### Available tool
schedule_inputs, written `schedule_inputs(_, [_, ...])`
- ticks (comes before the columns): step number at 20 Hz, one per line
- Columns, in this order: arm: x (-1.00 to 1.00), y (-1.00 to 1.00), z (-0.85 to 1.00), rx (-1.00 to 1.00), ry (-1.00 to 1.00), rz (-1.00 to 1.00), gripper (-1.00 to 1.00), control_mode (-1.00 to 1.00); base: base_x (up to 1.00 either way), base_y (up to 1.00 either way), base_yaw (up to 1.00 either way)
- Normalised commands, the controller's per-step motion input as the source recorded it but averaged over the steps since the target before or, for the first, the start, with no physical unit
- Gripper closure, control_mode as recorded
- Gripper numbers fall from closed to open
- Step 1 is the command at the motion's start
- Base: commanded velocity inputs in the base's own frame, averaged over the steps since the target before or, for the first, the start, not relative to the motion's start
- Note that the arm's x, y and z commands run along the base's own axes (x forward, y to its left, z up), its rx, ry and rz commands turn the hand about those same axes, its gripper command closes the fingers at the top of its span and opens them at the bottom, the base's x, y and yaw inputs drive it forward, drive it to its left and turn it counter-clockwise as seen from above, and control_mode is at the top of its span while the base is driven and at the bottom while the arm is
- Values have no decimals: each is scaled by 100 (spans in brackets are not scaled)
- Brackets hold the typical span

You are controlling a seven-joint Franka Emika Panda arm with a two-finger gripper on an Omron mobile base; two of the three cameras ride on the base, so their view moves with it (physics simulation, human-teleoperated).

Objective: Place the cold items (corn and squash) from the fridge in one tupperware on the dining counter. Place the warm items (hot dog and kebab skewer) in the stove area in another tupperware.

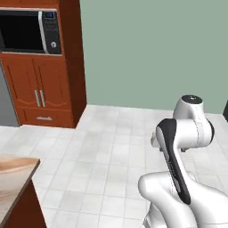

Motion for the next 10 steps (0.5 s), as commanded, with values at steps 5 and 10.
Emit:
schedule_inputs(5, [0, 0, 0, 0, 0, 0, -100, 100, 100, -38, 52])
schedule_inputs(10, [0, 0, 0, 0, 0, 0, -100, 100, 100, -39, 68])
